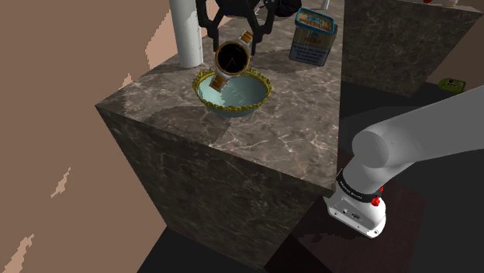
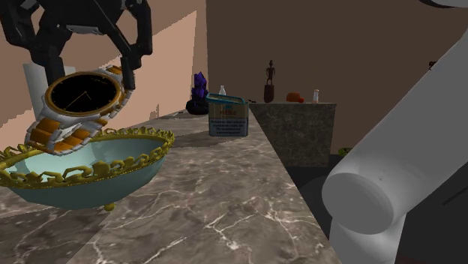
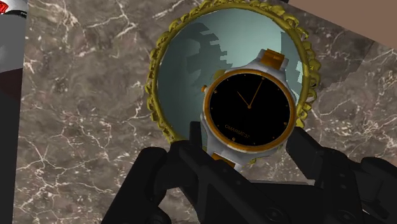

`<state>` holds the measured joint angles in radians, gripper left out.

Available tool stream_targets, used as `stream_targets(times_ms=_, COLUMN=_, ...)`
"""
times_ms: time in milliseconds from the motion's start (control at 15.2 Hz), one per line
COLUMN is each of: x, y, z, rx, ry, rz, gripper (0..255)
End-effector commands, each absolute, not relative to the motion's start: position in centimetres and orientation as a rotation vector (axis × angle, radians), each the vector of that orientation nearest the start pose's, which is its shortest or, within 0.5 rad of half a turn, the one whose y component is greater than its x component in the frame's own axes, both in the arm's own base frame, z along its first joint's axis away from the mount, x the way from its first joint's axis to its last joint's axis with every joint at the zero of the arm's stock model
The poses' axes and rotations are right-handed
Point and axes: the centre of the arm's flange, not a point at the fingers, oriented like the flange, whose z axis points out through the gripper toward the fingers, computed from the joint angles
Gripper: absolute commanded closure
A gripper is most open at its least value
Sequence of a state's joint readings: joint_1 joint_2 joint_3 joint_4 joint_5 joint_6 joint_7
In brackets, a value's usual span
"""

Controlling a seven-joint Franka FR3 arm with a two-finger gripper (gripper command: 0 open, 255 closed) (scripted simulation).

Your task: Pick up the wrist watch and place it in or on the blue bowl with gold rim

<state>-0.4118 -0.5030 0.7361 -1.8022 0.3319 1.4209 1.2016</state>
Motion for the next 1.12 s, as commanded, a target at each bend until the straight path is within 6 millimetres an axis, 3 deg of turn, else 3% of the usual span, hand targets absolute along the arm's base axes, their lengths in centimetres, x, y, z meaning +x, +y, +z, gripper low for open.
stream_targets(times_ms=0, x=35.8, y=25.5, z=65.4, rx=-2.836, ry=1.356, rz=0.001, gripper=255)
stream_targets(times_ms=66, x=35.8, y=25.5, z=64.6, rx=-2.836, ry=1.356, rz=0.001, gripper=255)
stream_targets(times_ms=594, x=35.8, y=25.5, z=64.6, rx=-2.836, ry=1.356, rz=0.001, gripper=255)
stream_targets(times_ms=660, x=35.8, y=25.5, z=64.6, rx=-2.836, ry=1.356, rz=0.001, gripper=0)
stream_targets(times_ms=990, x=35.8, y=25.5, z=64.6, rx=-2.836, ry=1.356, rz=0.001, gripper=0)
stream_targets(times_ms=1056, x=35.8, y=25.5, z=65.9, rx=-2.836, ry=1.356, rz=0.001, gripper=0)
